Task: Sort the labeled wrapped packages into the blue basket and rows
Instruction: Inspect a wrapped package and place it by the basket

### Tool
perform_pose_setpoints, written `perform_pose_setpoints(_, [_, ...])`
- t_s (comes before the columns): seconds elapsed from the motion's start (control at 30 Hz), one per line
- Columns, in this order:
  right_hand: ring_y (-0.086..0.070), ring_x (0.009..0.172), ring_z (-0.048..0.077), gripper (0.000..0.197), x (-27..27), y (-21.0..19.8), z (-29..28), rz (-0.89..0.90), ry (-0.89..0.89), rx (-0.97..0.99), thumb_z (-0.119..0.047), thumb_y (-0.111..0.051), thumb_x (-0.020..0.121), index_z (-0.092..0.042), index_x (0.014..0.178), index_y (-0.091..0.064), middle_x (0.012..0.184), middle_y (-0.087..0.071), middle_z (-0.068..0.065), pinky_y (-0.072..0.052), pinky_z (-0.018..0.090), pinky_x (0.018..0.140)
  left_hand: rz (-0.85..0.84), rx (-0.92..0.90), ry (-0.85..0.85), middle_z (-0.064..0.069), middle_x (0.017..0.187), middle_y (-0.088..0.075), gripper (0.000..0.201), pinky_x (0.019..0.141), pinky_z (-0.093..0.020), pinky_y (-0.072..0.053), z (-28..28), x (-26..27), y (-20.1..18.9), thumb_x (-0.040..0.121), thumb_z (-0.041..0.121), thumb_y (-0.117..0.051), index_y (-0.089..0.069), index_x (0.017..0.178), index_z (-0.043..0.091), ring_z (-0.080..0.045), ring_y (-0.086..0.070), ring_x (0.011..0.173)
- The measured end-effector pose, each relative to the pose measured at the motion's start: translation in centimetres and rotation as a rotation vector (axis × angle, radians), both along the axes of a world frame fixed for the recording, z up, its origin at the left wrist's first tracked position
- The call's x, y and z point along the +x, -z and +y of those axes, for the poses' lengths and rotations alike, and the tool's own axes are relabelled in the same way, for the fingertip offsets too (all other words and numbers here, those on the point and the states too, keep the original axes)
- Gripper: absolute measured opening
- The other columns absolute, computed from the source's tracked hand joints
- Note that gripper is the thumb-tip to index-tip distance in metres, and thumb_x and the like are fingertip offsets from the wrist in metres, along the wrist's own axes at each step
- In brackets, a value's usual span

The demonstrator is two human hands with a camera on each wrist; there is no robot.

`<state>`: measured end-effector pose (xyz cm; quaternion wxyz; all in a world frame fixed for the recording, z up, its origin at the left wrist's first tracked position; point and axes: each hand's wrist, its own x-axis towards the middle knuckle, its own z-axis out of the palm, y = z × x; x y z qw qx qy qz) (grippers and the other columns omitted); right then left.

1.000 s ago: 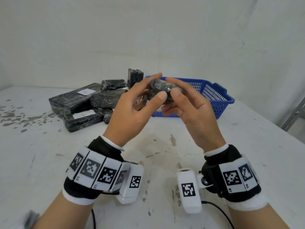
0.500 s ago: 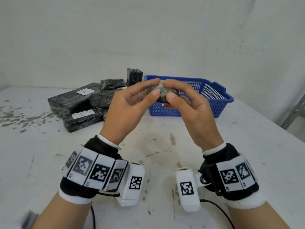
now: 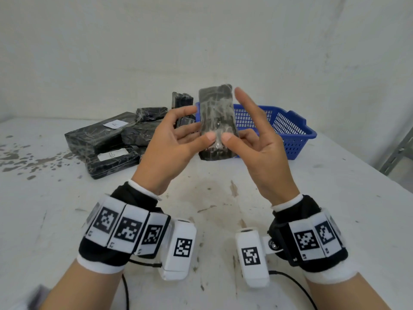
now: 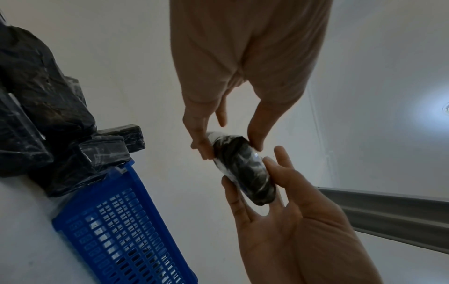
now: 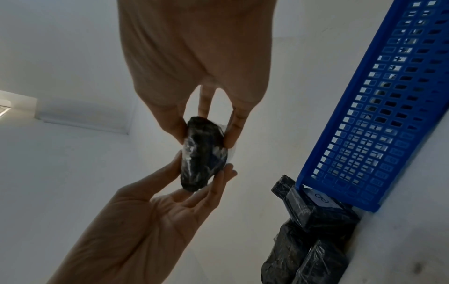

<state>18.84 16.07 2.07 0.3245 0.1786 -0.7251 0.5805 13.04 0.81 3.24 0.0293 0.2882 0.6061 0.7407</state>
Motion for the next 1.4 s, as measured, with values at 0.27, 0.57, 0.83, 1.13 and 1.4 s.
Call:
perform_pose_setpoints(0.27, [-0.069,0.109,0.017,0.077,-0.34,0.09,0.06,-0.187,-0.021,-0.132,-0.003,-0.066,0.093,-0.022,0.157,-0.027,0.127,-0.068,0.007,-0.056,0.037,0.096,0.062,-0.007,-0.056,-0.003,0.118,-0.069,0.059,0.095,-0.035,-0.053,-0.11,0.03,-0.14,0.077,0.024,-0.073,-0.052,0.132,0.018,-0.017,-0.067,0.105])
perform_pose_setpoints(0.57, [-0.069,0.112,0.020,0.051,-0.31,-0.13,0.09,-0.222,-0.019,-0.137,-0.013,-0.064,0.094,-0.015,0.144,-0.050,0.118,-0.073,0.006,-0.054,0.037,0.099,0.153,-0.083,-0.110,0.005,0.110,-0.065,0.045,0.070,-0.017,-0.053,-0.12,0.05,-0.04,0.086,0.020,-0.069,-0.056,0.128,0.026,-0.002,-0.066,0.079])
perform_pose_setpoints(0.83, [-0.072,0.104,0.023,0.044,-0.22,-0.31,0.02,-0.219,0.032,-0.121,-0.026,-0.067,0.093,-0.019,0.135,-0.057,0.108,-0.076,0.005,-0.054,0.049,0.098,0.181,-0.114,-0.121,-0.001,0.108,-0.068,0.037,0.079,-0.033,-0.059,-0.17,-0.02,0.06,0.090,0.020,-0.065,-0.057,0.127,0.022,-0.022,-0.069,0.091])
perform_pose_setpoints(1.13, [-0.072,0.104,0.017,0.047,-0.06,-0.67,0.22,-0.234,0.069,-0.133,-0.040,-0.067,0.084,-0.021,0.127,-0.064,0.104,-0.077,0.003,-0.053,0.046,0.099,0.167,-0.100,-0.123,0.007,0.092,-0.068,0.030,0.071,-0.035,-0.061,0.00,0.17,0.15,0.090,0.024,-0.063,-0.058,0.119,0.026,-0.014,-0.069,0.081])
perform_pose_setpoints(1.4, [-0.068,0.076,0.009,0.036,-0.02,-0.54,0.46,-0.180,0.047,-0.127,-0.021,-0.066,0.093,-0.028,0.127,-0.060,0.098,-0.075,-0.002,-0.055,0.020,0.068,0.170,-0.122,-0.112,0.000,0.092,-0.071,0.038,0.071,-0.035,-0.061,0.12,0.24,0.24,0.091,0.021,-0.062,-0.055,0.128,0.021,-0.015,-0.072,0.083])
